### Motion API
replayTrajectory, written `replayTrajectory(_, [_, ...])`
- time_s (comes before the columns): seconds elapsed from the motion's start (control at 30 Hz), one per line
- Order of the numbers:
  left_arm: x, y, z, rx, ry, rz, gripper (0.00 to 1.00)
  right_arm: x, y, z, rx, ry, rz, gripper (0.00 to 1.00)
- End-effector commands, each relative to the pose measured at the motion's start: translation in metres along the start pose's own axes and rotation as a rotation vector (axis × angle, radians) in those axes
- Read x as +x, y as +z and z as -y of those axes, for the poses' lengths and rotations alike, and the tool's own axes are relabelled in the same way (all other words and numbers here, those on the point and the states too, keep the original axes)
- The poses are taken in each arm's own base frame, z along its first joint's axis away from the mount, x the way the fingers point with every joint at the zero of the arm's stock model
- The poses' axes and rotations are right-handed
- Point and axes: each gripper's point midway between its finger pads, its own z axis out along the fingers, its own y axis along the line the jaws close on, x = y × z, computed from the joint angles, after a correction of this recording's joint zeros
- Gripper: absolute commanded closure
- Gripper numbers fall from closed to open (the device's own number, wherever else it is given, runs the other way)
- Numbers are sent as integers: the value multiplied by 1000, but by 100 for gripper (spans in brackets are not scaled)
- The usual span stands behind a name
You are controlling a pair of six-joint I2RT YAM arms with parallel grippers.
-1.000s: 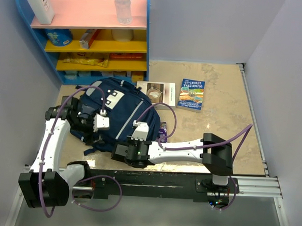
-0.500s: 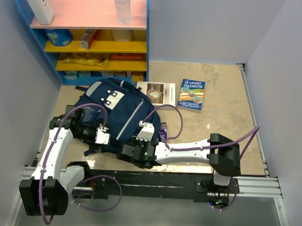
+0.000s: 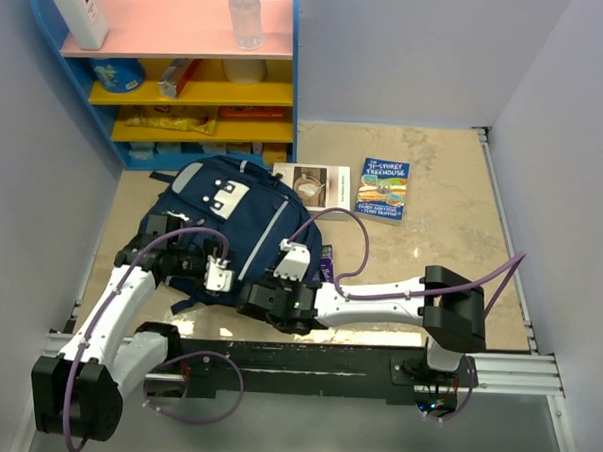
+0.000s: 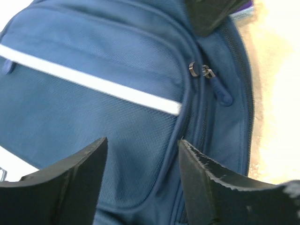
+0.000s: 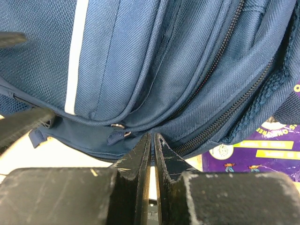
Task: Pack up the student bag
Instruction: Zip the student bag at the center of the board.
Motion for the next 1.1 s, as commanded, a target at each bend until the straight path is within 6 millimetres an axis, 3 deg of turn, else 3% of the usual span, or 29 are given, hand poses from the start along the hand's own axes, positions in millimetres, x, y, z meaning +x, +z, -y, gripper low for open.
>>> replayTrajectory(0.0, [1, 7, -1, 24, 69, -11, 30, -21, -10, -11, -48, 53, 27, 89])
replayTrajectory(0.17, [6, 4, 4, 71, 72, -52, 24, -22, -9, -11, -57, 59, 24, 89])
replayTrajectory(0.23, [8, 3, -3, 31, 42, -67, 26, -21, -8, -12, -58, 51, 22, 89])
replayTrajectory(0.3, [5, 1, -23, -44, 72, -64, 30, -21, -7, -11, -57, 50, 19, 89])
replayTrajectory(0.4, [-6, -3, -49, -144, 44, -34, 52, -17, -4, -9, -58, 42, 7, 90])
replayTrajectory(0.5, [-18, -11, -76, -222, 14, -8, 87, -15, -3, -8, -56, 28, 0, 89])
replayTrajectory(0.57, [-24, -14, -84, -233, -10, 3, 99, -18, -5, -10, -64, 23, 6, 85])
replayTrajectory(0.7, [-46, -26, -98, -242, -86, 47, 100, -34, -13, -18, -94, 38, 45, 67])
replayTrajectory(0.9, [-69, -38, -97, -257, -89, 92, 100, -58, -22, -35, -132, 47, 112, 62])
replayTrajectory(1.07, [-64, -36, -88, -205, -111, 65, 100, -71, -23, -38, -92, -78, 175, 57])
